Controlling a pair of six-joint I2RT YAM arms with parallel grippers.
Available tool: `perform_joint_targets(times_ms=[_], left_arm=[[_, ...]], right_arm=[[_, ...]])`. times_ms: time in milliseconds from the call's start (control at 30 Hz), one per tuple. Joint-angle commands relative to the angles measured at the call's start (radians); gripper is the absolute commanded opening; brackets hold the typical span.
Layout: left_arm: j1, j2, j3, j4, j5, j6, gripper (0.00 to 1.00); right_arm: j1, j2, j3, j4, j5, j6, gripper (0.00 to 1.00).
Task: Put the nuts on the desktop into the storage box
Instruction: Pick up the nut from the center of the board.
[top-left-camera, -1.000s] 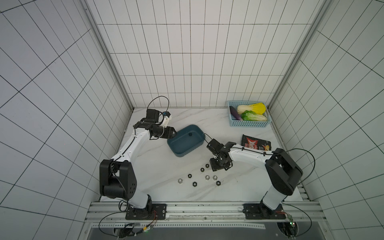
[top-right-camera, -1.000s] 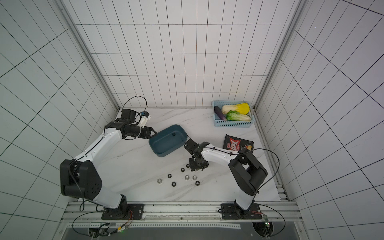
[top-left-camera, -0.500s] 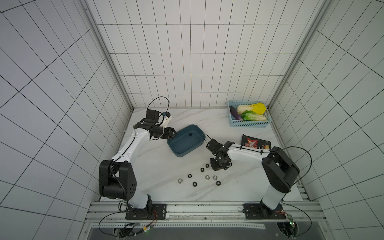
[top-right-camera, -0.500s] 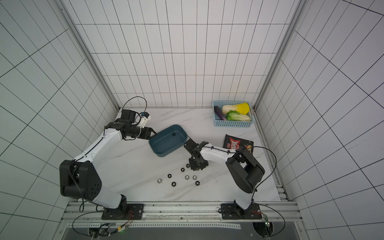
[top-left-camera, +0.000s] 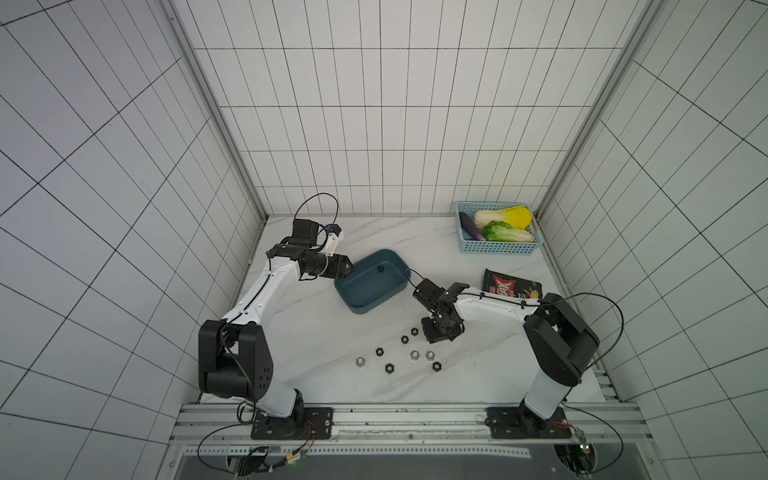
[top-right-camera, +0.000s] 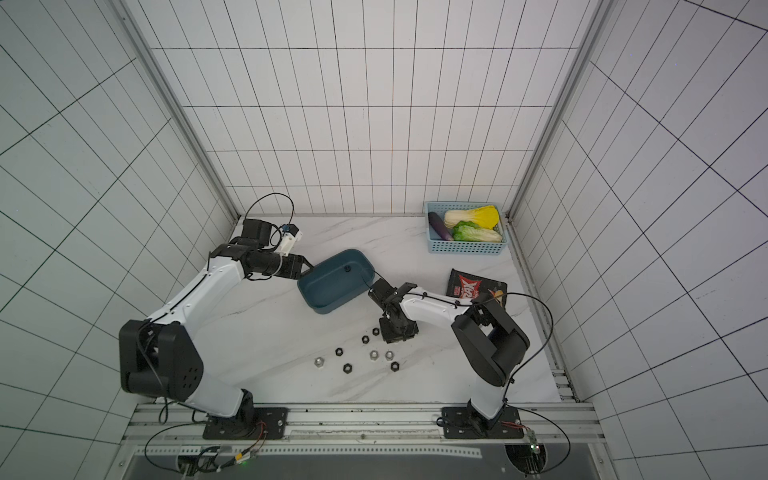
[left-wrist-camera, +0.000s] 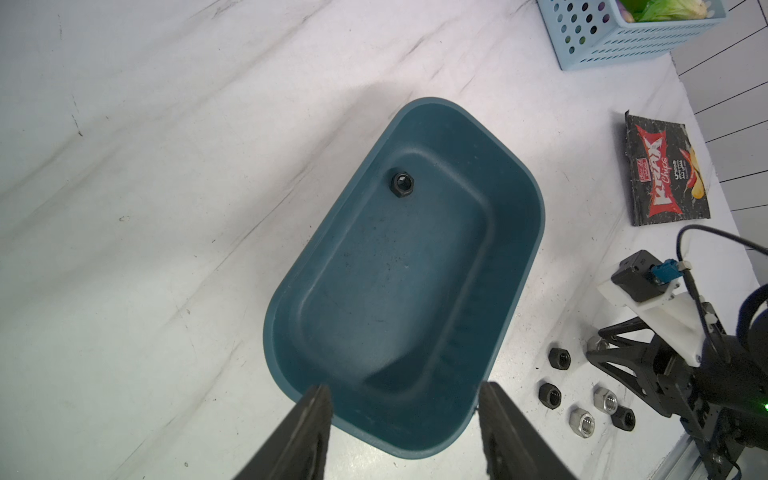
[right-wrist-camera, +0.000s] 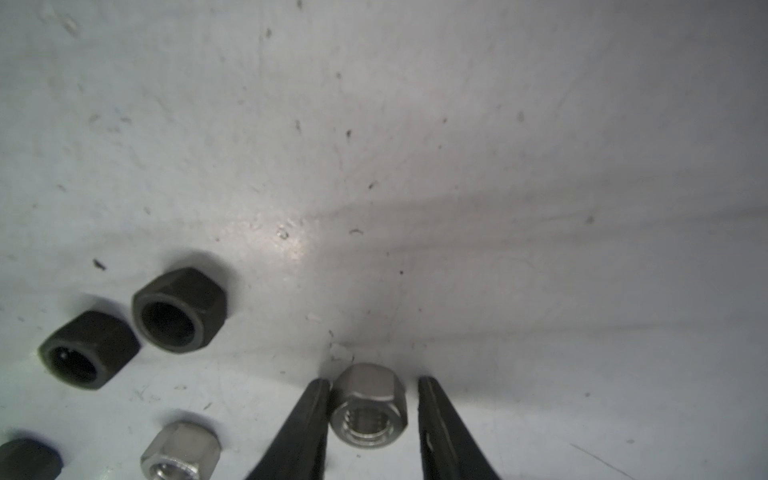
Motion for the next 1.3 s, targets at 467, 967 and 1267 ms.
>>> perform_joint_targets(times_ms=[467,967,1267], left_arm=[[0.005,-0.002,0.044,-0.061,0.126,0.065,0.64],[-0.031,-0.005,0.170,-0.207,0.607,-0.011,0.85],[-0.176,0.070,0.276,-0.209,0.925,-0.171,0.93]], right_arm=[[0.004,-0.231,-0.076,0.144,0.059,-0.074,0.26],[0.007,-0.587,-0.093,0.422,0.168,-0.260,0.25],[0.034,-0.717,-0.125,0.620,0.109,-0.309,0.25]])
